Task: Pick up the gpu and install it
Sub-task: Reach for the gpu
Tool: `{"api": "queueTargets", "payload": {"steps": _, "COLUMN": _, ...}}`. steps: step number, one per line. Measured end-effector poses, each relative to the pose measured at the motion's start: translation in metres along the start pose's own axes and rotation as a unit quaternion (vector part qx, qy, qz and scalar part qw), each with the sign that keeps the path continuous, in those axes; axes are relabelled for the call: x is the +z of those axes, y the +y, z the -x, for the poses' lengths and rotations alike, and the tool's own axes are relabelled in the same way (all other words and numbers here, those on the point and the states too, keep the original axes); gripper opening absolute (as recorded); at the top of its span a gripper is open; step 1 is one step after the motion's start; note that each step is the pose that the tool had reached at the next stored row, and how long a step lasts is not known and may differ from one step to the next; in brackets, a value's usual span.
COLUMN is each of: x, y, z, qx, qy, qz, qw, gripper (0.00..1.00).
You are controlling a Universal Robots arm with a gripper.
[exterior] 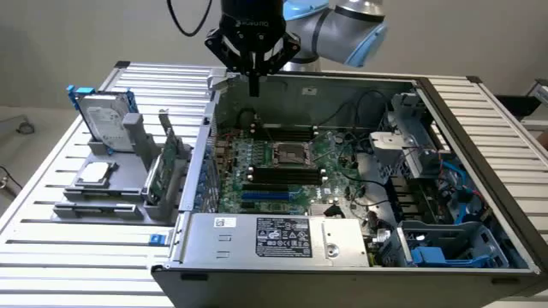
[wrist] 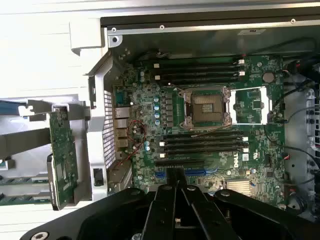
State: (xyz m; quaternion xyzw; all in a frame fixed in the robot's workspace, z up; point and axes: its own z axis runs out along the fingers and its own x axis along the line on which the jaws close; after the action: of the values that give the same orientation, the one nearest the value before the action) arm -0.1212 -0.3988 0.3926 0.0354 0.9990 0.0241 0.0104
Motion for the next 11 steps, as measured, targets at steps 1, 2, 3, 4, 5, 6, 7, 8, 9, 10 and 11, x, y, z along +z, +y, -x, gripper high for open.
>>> {"api": "queueTargets", "payload": {"steps": 1, "x": 0.0, "y": 0.0, "z": 0.0, "qx": 0.0, "qy": 0.0, "qz": 0.0, "qw": 1.0, "gripper": 0.11}}
{"api": "queueTargets", "payload": {"steps": 2, "x": 0.0, "y": 0.0, "z": 0.0, "qx": 0.0, "qy": 0.0, "qz": 0.0, "qw": 1.0, "gripper": 0.11}}
{"api": "queueTargets", "payload": {"steps": 3, "x": 0.0, "y": 0.0, "z": 0.0, "qx": 0.0, "qy": 0.0, "qz": 0.0, "qw": 1.0, "gripper": 0.11}}
{"api": "queueTargets", "payload": {"steps": 4, "x": 0.0, "y": 0.0, "z": 0.0, "qx": 0.0, "qy": 0.0, "qz": 0.0, "qw": 1.0, "gripper": 0.11}}
{"api": "queueTargets", "payload": {"steps": 5, "x": 0.0, "y": 0.0, "z": 0.0, "qx": 0.0, "qy": 0.0, "qz": 0.0, "qw": 1.0, "gripper": 0.11}}
{"api": "queueTargets", "payload": {"steps": 6, "x": 0.0, "y": 0.0, "z": 0.0, "qx": 0.0, "qy": 0.0, "qz": 0.0, "qw": 1.0, "gripper": 0.11}}
{"api": "queueTargets", "payload": {"steps": 7, "x": 0.0, "y": 0.0, "z": 0.0, "qx": 0.0, "qy": 0.0, "qz": 0.0, "qw": 1.0, "gripper": 0.11}}
{"api": "queueTargets", "payload": {"steps": 8, "x": 0.0, "y": 0.0, "z": 0.0, "qx": 0.0, "qy": 0.0, "qz": 0.0, "qw": 1.0, "gripper": 0.11}}
{"api": "queueTargets", "payload": {"steps": 9, "x": 0.0, "y": 0.0, "z": -0.0001, "qx": 0.0, "qy": 0.0, "qz": 0.0, "qw": 1.0, "gripper": 0.11}}
{"api": "queueTargets", "payload": {"steps": 10, "x": -0.0002, "y": -0.0001, "z": -0.0016, "qx": 0.0, "qy": 0.0, "qz": -0.0001, "qw": 1.0, "gripper": 0.11}}
{"api": "queueTargets", "payload": {"steps": 11, "x": -0.0003, "y": 0.0001, "z": -0.0057, "qx": 0.0, "qy": 0.0001, "qz": -0.0002, "qw": 1.0, "gripper": 0.11}}
